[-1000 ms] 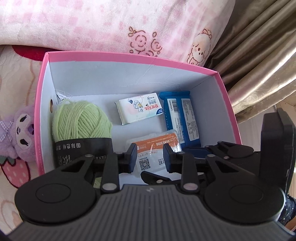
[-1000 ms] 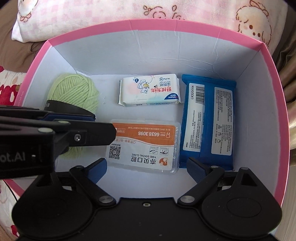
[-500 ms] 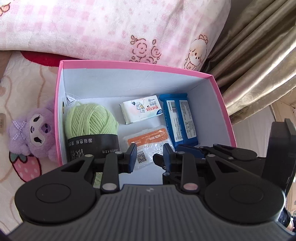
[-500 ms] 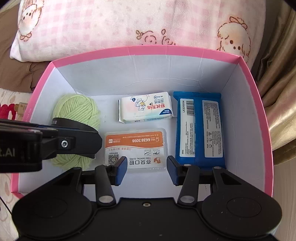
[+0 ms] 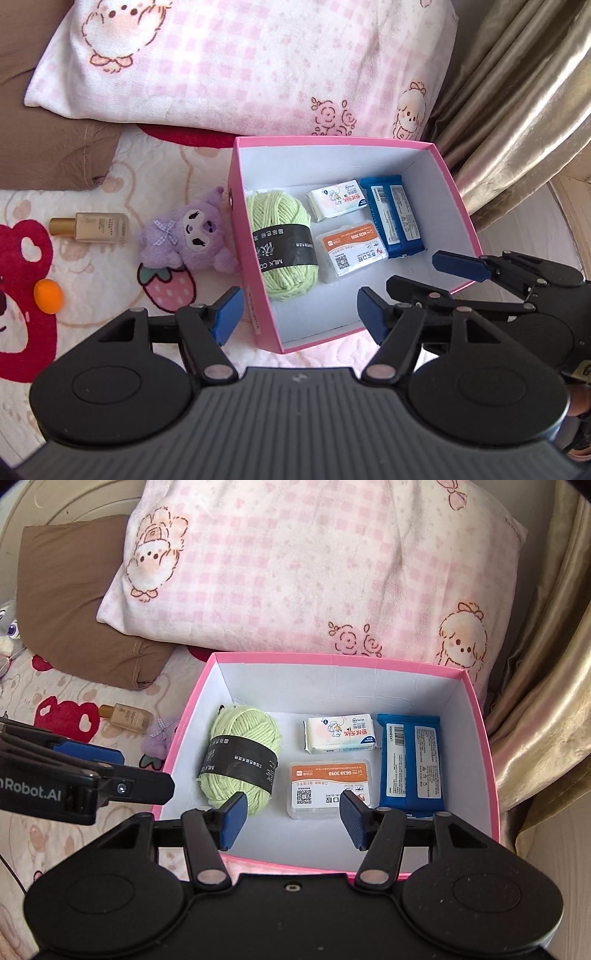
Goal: Organize objects
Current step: 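Open the left gripper to release the plastic box beside the tissue pack, then raise the left gripper out of the box toward the orange sponge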
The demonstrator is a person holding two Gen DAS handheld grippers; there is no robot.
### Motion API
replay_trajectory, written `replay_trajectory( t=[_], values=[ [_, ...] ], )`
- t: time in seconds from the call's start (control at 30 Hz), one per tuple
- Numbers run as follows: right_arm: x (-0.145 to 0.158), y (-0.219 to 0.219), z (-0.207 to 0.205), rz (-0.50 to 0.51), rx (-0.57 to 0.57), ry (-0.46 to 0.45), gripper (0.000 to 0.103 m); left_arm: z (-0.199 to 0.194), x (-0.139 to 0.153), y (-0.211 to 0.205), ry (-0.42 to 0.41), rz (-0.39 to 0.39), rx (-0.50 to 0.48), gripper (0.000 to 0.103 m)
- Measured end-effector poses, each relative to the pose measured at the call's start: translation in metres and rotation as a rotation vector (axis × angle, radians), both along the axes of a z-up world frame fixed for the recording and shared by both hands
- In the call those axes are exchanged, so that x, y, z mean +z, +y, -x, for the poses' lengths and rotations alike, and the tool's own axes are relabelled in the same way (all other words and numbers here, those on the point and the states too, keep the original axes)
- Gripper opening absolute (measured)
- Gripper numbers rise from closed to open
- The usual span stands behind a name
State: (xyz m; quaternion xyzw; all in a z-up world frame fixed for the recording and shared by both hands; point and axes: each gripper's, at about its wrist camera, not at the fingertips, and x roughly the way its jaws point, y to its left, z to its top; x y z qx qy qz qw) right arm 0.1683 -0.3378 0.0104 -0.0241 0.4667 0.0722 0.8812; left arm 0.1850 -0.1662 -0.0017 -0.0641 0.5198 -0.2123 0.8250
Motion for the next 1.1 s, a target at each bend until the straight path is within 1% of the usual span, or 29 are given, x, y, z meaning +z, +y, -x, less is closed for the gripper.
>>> replay_trajectory(
  t=[0.07,0.1,0.17,0.2,0.33,0.5,0.7,0.77,0.83,0.97,1.03,1.1],
  values=[
    [0.010,0.005,0.008,-0.004,0.007,-0.009,0.063,0.008,0.013,0.011,-0.020,-0.032,0.004,0.080],
    [0.015,0.008,0.012,-0.004,0.014,-0.015,0.064,0.013,0.021,0.017,-0.037,-0.053,0.005,0.082],
    [0.025,0.013,0.019,0.011,0.018,-0.038,0.069,0.023,0.034,0.027,-0.074,-0.091,-0.006,0.082],
    [0.030,0.015,0.022,0.019,0.016,-0.046,0.070,0.028,0.042,0.034,-0.090,-0.107,-0.007,0.082],
    [0.045,0.020,0.032,0.006,0.007,-0.052,0.071,0.044,0.063,0.055,-0.115,-0.129,0.001,0.082],
    [0.059,0.034,0.047,0.010,0.036,-0.050,0.078,0.061,0.080,0.080,-0.156,-0.157,-0.002,0.083],
    [0.073,0.059,0.065,-0.014,0.092,-0.045,0.083,0.074,0.081,0.110,-0.158,-0.190,0.008,0.083],
    [0.076,0.068,0.070,-0.020,0.113,-0.046,0.086,0.075,0.080,0.116,-0.160,-0.206,0.007,0.083],
    [0.080,0.079,0.074,-0.020,0.130,-0.056,0.086,0.073,0.078,0.123,-0.156,-0.218,0.020,0.083],
    [0.079,0.102,0.076,-0.032,0.203,-0.074,0.089,0.067,0.071,0.135,-0.143,-0.204,0.036,0.083],
    [0.073,0.116,0.074,-0.030,0.252,-0.065,0.089,0.067,0.066,0.139,-0.157,-0.188,0.008,0.083],
    [0.067,0.128,0.070,-0.017,0.276,-0.051,0.089,0.067,0.062,0.142,-0.167,-0.177,-0.020,0.083]
  ],
)
